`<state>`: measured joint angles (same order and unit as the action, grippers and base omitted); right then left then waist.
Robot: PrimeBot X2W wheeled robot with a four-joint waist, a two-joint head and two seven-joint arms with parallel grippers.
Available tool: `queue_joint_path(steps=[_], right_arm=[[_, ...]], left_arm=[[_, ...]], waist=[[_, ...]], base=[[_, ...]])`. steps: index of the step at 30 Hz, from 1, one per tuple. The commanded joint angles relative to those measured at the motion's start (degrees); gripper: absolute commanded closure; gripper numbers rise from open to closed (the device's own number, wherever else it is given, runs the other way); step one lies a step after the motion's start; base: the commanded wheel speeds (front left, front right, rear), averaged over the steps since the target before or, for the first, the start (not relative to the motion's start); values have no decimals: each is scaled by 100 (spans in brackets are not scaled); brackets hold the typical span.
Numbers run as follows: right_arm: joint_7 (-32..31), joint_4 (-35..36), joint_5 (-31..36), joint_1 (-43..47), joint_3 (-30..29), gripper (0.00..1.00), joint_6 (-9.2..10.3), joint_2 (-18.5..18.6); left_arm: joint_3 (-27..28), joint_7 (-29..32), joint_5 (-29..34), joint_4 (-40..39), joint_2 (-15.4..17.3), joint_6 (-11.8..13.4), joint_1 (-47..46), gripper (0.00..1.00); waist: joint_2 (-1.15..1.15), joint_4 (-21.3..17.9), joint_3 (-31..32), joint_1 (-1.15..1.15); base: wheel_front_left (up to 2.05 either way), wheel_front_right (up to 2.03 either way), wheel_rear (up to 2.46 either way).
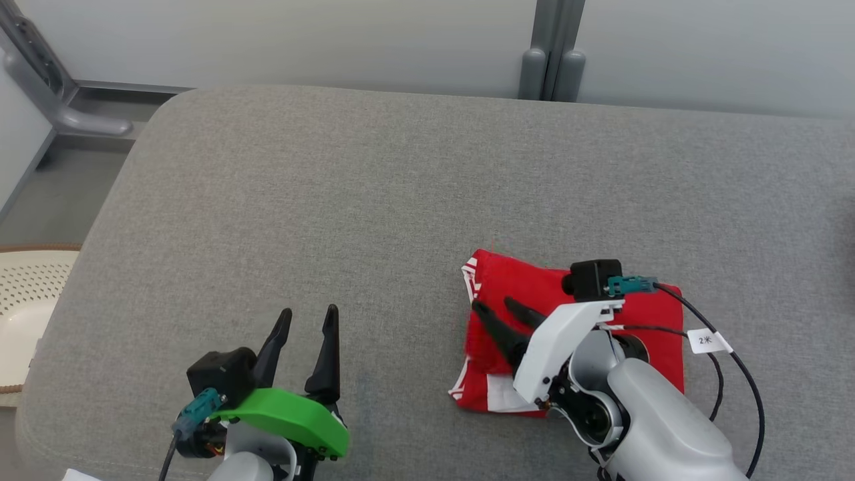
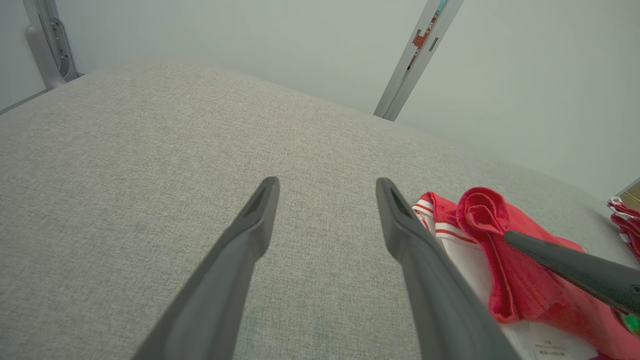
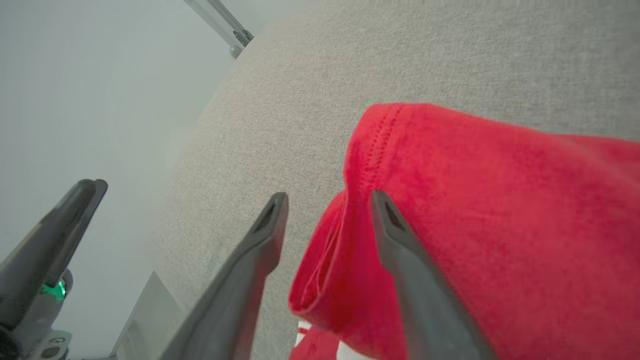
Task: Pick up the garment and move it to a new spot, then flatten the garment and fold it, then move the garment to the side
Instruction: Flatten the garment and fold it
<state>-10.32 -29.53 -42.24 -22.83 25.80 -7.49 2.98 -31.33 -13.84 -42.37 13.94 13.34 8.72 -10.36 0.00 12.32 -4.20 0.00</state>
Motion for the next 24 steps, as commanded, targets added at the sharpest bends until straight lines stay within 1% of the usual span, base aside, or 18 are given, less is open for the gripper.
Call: queue_joint_path(steps=[1,5,8,11,12,14,18,24], right_arm=[[72,-9,-106,-82,83,0,2,6],[278,120,-316,-182,263,0,2,21],[584,222,-233,-235,198,0,2,250],[958,261,76,-233,85,0,2,499],[1134,260,286,-241,11,0,2,623],[1423,240,593,-183,-172,0,2,752],[1895,250,1174,52,-669,0,2,899],[2328,461,2061,592,-1568,0,2,844]], left_arm=[[13,-24,34,20,-21,-26,-113,0],[-11,-36,46,52,-49,-53,-133,0],[-25,-49,74,73,-60,-57,-173,0],[-82,-48,116,112,-72,-75,-212,0],[-108,-49,137,130,-82,-92,-241,0],[-137,-49,163,173,-98,-116,-302,0],[-146,-78,210,293,-167,-153,-442,0],[-19,-129,358,537,-277,-191,-453,0]], waist=[[0,-27,-7,0],[0,-84,-18,0],[0,-148,-14,0],[0,-228,5,0],[0,-260,16,0],[0,-332,46,0],[0,-505,137,0],[0,-787,296,0]], base=[[0,0,0],[0,0,0],[0,0,0],[0,0,0],[0,0,0],[0,0,0],[0,0,0],[0,0,0]])
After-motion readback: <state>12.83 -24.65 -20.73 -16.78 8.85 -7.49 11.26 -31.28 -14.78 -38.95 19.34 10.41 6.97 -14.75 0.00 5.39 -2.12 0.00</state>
